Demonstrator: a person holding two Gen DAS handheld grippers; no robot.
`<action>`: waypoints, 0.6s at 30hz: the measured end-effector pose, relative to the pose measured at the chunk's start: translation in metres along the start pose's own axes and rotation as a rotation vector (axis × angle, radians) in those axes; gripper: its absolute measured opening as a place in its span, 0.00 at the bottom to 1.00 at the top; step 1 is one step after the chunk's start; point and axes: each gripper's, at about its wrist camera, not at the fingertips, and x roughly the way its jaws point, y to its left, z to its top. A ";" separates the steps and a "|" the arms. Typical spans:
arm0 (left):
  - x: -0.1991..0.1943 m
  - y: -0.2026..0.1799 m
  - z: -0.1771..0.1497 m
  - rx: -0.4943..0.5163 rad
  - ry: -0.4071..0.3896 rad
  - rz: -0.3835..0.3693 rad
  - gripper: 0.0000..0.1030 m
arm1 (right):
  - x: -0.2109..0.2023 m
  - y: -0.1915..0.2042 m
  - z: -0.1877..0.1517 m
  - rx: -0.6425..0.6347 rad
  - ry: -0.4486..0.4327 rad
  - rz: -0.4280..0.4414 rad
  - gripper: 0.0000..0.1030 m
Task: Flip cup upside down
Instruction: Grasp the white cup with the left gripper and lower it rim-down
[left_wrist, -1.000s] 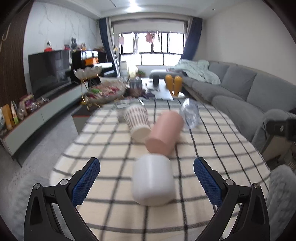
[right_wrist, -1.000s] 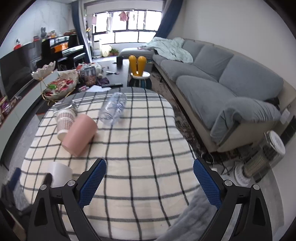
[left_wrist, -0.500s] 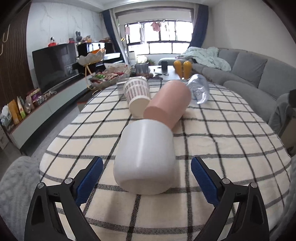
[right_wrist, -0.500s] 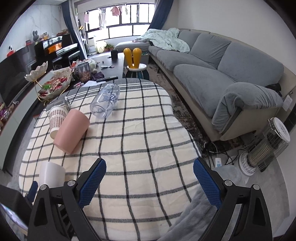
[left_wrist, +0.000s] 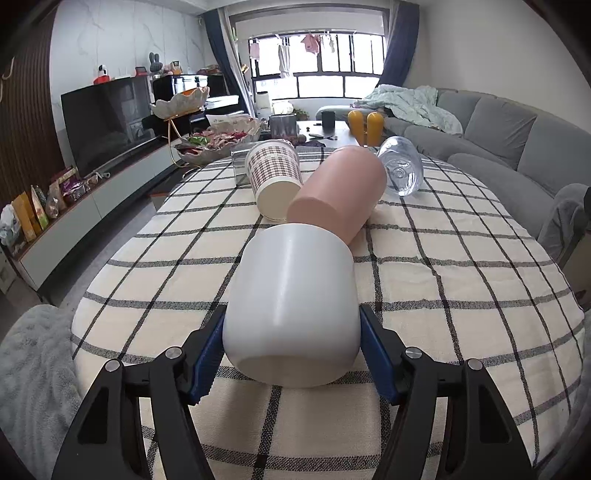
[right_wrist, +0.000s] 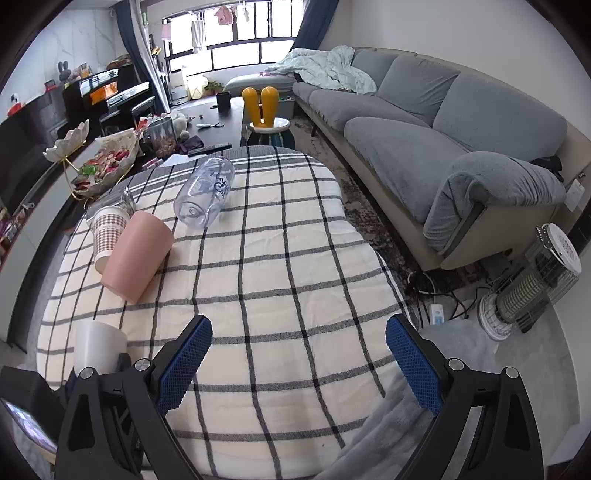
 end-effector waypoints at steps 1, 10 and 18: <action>0.000 0.000 0.001 0.004 0.004 -0.006 0.65 | 0.000 0.000 0.000 -0.001 -0.001 0.000 0.93; -0.002 0.015 0.027 0.012 0.119 0.007 0.65 | -0.004 0.000 0.003 0.010 -0.006 0.020 0.93; -0.002 0.020 0.061 0.114 0.355 -0.003 0.65 | -0.020 0.013 0.022 -0.005 -0.052 0.053 0.93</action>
